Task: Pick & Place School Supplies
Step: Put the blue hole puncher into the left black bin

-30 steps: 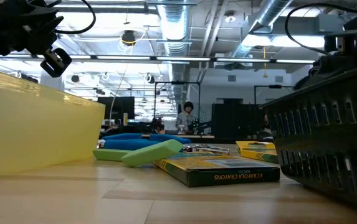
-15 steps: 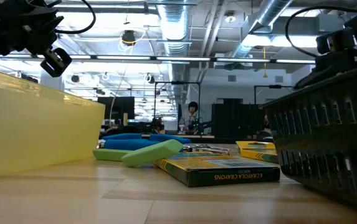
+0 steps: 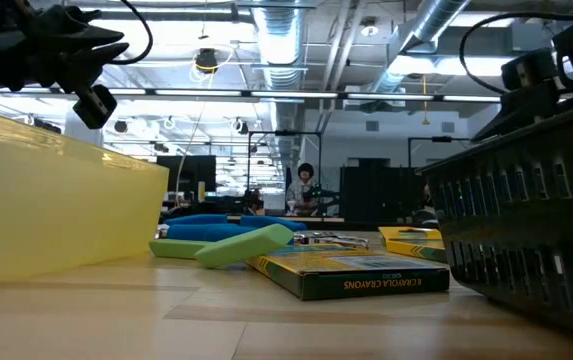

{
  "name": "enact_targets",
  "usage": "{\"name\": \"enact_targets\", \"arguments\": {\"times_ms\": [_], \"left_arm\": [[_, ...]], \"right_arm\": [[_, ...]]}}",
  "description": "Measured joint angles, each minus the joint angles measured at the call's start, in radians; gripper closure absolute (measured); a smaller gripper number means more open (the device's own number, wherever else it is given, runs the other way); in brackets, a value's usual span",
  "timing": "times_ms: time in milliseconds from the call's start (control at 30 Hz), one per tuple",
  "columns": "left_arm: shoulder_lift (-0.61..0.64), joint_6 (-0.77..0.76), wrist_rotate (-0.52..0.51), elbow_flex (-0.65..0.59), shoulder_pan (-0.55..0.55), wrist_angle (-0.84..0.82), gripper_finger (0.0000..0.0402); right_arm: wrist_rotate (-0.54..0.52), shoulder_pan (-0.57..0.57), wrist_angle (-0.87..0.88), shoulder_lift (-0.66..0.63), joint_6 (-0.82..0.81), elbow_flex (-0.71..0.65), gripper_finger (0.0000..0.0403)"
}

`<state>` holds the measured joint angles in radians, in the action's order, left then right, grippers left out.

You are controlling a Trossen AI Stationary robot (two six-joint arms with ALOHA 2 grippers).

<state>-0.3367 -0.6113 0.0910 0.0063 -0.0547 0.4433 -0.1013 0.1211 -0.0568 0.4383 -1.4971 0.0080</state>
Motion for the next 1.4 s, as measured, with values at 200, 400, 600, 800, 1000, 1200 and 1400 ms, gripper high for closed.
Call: {"name": "enact_targets", "arguments": {"times_ms": [200, 400, 600, 800, 1000, 1200, 1400], "left_arm": [[0.000, 0.000, -0.010, 0.000, 0.000, 0.038, 0.0366], [0.000, -0.006, -0.048, 0.000, 0.000, 0.046, 0.0366], [0.000, -0.007, -0.048, 0.000, 0.000, 0.071, 0.0366], [0.000, -0.007, -0.048, 0.000, 0.000, 0.113, 0.0366], [-0.020, -0.100, -0.113, 0.000, 0.000, 0.113, 0.0366], [-0.076, -0.214, -0.153, 0.000, 0.000, 0.178, 0.0366], [-0.150, -0.204, -0.305, 0.005, 0.019, 0.554, 0.0366]], "right_arm": [[-0.068, -0.003, -0.062, 0.000, -0.031, 0.000, 0.0179], [-0.127, -0.034, -0.196, 0.000, -0.015, 0.000, 0.0179], [-0.134, -0.066, -0.241, 0.000, -0.012, 0.000, 0.0179], [-0.134, -0.085, -0.246, 0.000, -0.013, 0.000, 0.0179], [-0.135, -0.092, -0.247, 0.000, -0.013, 0.000, 0.0179], [-0.238, -0.097, -0.434, 0.000, 0.033, 0.000, 0.0179], [-0.314, -0.142, -0.646, 0.034, 0.284, 0.087, 0.0179]]}}
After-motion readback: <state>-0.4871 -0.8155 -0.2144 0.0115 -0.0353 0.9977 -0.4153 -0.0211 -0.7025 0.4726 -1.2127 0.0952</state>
